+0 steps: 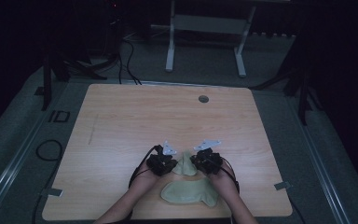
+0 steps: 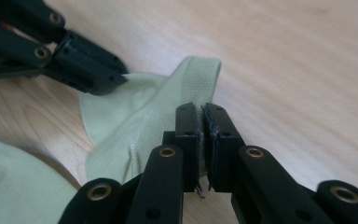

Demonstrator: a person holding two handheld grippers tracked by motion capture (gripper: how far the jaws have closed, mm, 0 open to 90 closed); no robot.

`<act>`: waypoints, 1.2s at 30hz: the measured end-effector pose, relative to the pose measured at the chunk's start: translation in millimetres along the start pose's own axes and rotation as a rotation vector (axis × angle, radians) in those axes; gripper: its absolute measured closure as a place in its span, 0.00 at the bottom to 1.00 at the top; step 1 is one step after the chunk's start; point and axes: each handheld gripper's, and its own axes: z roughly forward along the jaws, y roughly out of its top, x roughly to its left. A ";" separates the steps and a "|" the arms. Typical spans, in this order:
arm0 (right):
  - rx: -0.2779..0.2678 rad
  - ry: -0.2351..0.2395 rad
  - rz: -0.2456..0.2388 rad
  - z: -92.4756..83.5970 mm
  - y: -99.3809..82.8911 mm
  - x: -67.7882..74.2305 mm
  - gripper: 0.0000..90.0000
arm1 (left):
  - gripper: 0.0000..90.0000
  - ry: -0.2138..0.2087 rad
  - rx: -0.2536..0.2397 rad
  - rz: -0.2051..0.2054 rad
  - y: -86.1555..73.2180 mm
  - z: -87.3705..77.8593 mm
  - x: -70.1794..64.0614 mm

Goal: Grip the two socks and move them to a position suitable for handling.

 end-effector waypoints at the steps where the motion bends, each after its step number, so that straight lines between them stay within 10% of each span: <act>1: 0.000 0.000 0.000 0.0 0.0 0.0 0.94 | 0.97 0.006 -0.008 -0.007 -0.2 -1.9 0.4; 10: -0.049 -0.045 0.039 -38.4 -6.5 -23.8 0.94 | 0.97 0.012 -0.012 -0.028 -1.9 -18.7 6.0; 23: 0.043 -0.064 0.106 -25.6 -46.9 -48.0 0.91 | 0.96 0.011 0.025 -0.033 -5.5 -11.1 7.5; 27: 0.030 -0.062 0.116 -26.4 -47.0 -47.6 0.80 | 0.82 0.006 -0.007 -0.060 -5.7 -17.2 9.2; 36: 0.009 -0.017 0.080 -29.7 -46.0 -30.7 0.82 | 0.90 -0.008 -0.028 0.035 2.2 -19.4 -17.6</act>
